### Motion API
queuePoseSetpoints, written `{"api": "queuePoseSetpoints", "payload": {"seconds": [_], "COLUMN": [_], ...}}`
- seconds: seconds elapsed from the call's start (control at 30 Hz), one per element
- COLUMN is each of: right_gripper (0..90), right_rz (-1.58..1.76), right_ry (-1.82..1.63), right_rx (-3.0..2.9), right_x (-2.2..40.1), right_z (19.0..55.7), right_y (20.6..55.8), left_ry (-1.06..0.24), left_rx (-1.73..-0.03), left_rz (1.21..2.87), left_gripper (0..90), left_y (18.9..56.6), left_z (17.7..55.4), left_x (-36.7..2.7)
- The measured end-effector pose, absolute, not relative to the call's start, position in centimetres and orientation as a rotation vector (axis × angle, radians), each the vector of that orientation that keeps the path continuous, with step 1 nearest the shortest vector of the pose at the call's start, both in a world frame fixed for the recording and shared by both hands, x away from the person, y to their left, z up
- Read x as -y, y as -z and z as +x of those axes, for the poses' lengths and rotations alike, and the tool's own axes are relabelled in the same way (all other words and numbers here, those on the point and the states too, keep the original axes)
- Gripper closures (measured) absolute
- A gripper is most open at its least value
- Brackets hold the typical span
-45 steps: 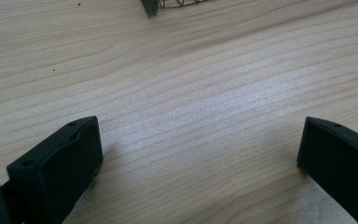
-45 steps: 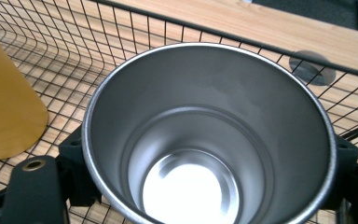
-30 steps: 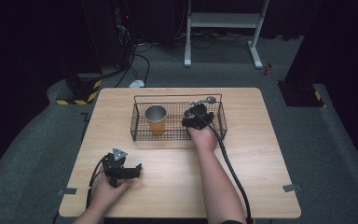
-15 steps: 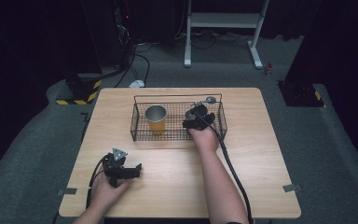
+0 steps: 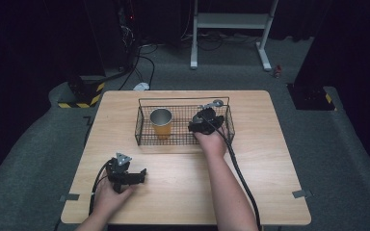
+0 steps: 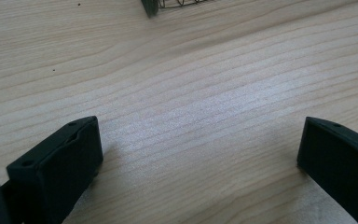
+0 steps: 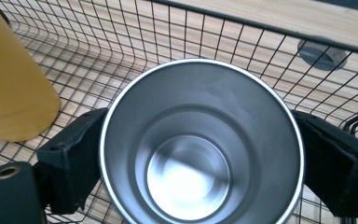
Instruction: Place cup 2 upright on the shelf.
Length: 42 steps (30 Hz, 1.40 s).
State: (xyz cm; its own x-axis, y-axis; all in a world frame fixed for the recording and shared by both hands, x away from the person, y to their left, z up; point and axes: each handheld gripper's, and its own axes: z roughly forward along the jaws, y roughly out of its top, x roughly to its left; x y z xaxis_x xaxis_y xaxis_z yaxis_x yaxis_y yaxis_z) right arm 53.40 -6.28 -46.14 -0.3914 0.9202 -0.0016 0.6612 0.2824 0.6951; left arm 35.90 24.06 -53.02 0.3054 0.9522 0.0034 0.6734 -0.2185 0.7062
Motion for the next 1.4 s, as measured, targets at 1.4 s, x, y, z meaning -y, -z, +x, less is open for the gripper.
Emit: {"api": "queuePoseSetpoints", "payload": {"seconds": [1.4], "right_gripper": [12.6], "right_rz": [1.247], "right_ry": [-1.101], "right_rx": [-2.057], "right_x": [8.9], "right_z": [47.6], "right_y": [42.4], "left_ry": [-0.600], "left_rx": [-1.437], "left_rz": [1.981], "left_gripper": [0.3], "left_y": [53.0], "left_z": [35.9], "left_x": [-24.1]}}
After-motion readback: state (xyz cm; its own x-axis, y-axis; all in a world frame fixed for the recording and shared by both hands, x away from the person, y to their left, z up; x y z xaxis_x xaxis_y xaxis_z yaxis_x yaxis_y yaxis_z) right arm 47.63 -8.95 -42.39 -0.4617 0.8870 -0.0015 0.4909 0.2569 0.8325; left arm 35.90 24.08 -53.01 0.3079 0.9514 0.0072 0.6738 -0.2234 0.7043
